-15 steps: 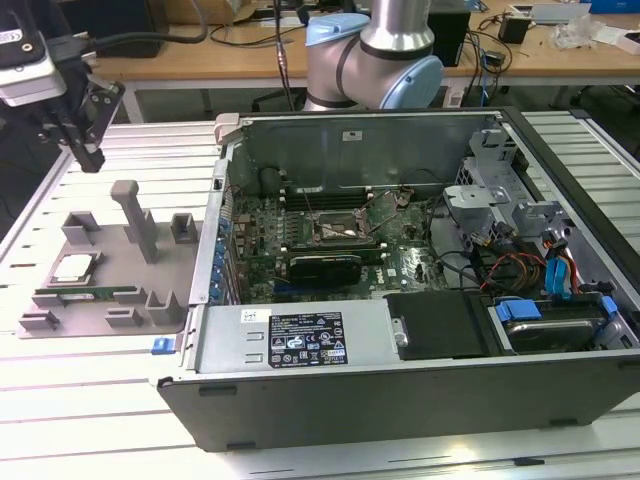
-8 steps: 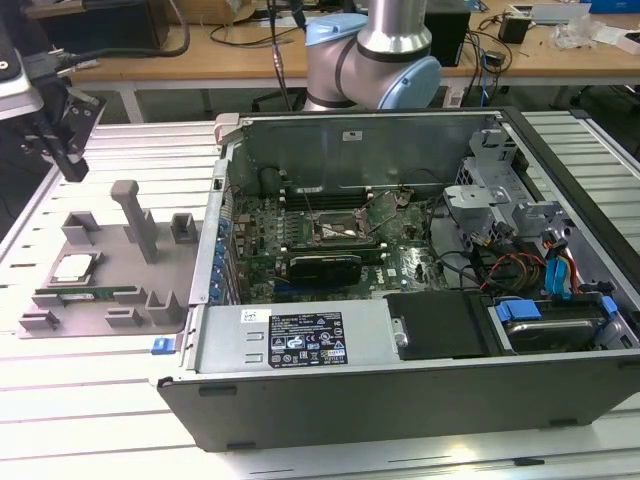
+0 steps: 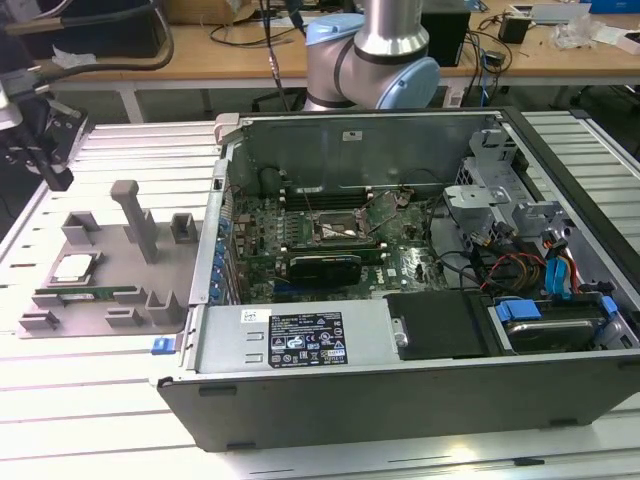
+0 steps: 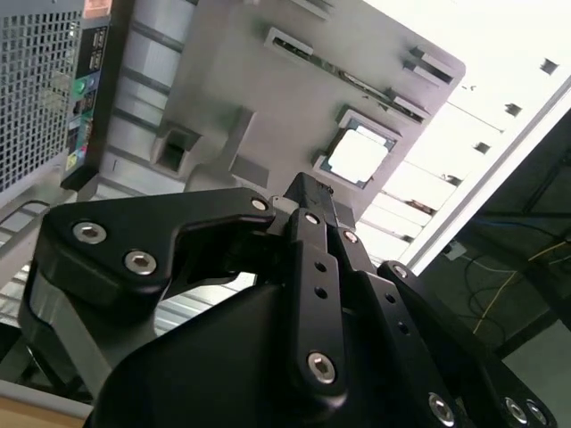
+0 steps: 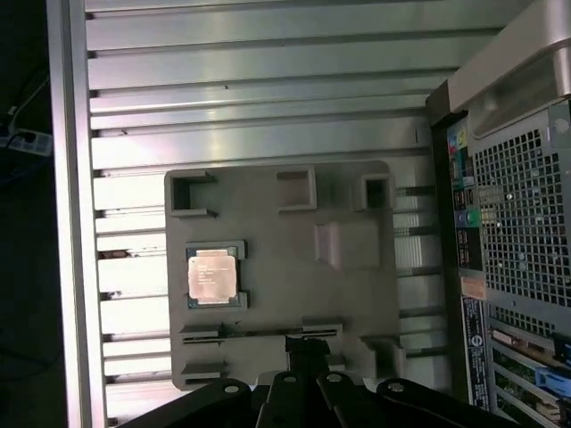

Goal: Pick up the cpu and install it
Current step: 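Reach for the cpu, then pick up the cpu and move it towards the insertion slot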

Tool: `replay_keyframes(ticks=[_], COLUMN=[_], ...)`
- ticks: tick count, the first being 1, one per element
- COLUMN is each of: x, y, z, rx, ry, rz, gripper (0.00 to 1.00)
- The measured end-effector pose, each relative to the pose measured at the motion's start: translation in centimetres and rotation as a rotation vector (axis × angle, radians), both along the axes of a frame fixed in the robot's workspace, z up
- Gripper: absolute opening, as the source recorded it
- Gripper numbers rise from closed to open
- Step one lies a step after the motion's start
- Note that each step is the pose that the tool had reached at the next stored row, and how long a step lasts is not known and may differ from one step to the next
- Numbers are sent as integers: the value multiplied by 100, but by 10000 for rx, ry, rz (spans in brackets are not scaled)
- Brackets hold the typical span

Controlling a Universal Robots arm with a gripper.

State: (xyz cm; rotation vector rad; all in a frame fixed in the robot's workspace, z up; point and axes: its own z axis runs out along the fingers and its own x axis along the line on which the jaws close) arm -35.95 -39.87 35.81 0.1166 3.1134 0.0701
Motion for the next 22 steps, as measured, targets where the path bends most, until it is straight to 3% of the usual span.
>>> replay_keyframes(ticks=[3,6,12,15,18,22], x=[-60,-154,-188,-194,-203,-207], y=[8,65,156,195,200,201], z=[-61,-166,-274,-375,-419,-421], rx=[-5,-10,-10,-14,-14,-14], ry=[1,1,0,5,5,4], rz=[0,-1,1,-1,1,0], gripper=[11,11,11,11,11,11])
